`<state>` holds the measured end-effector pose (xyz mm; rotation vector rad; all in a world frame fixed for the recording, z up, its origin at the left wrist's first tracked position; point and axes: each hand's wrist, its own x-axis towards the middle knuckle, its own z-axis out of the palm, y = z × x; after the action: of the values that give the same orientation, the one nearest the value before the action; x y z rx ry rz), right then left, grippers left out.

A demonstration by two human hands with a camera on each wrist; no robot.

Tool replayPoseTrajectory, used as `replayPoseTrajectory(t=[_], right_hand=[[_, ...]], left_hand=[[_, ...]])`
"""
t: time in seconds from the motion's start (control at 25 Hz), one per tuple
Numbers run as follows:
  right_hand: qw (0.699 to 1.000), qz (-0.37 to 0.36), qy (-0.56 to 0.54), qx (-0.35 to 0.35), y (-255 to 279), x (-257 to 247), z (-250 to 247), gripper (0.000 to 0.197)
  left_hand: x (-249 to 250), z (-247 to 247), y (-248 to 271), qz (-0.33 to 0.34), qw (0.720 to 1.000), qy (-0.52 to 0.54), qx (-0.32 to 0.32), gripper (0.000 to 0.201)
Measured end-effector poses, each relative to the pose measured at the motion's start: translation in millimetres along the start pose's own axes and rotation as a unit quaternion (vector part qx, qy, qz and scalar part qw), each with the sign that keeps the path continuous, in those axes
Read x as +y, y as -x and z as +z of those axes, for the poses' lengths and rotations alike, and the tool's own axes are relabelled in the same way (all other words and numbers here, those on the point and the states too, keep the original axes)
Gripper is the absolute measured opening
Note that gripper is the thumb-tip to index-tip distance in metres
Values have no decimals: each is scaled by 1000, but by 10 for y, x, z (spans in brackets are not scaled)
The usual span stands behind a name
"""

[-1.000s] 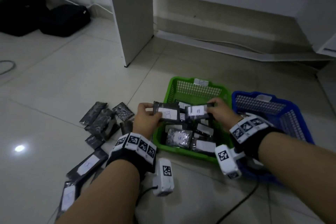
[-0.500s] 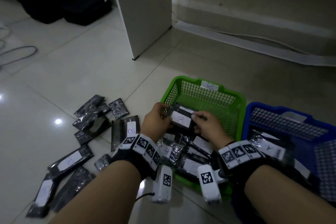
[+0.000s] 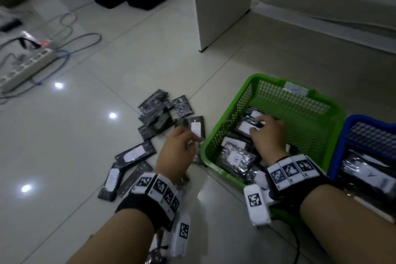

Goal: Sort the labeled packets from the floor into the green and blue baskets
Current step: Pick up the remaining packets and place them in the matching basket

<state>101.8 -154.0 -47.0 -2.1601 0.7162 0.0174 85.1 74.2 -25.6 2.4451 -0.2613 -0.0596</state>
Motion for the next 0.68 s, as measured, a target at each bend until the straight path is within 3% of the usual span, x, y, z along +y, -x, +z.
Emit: replayPoseTrajectory(t=[0.16,0.24,0.32,0.52,0.6,0.68], right_hand=[[992,-125,-15,-10,437,-429,173,19],[981,-183,-31,-54,696,-552,367,20],[968,-222,-31,-117,954,-558,572,20],[924,-255,124,-257,1265,-294,1119,34],[895,-270,193,-298,1273,-228,1242,52],[868,-311,235,-308,1261,-196,1325,61]], left_hand=[[-679,-97,364,-86,994,-50,50,16],[-864,-102,491,-134,988,-67,22,23],[-941,-110,547,-163,984,-63,-22,43],[-1071,-55,711,-120,983,-133,-47,85],[-1138,-83,789,-76,992,-94,-48,93],[-1252,-200,835,-20,993,-64,-101,96]])
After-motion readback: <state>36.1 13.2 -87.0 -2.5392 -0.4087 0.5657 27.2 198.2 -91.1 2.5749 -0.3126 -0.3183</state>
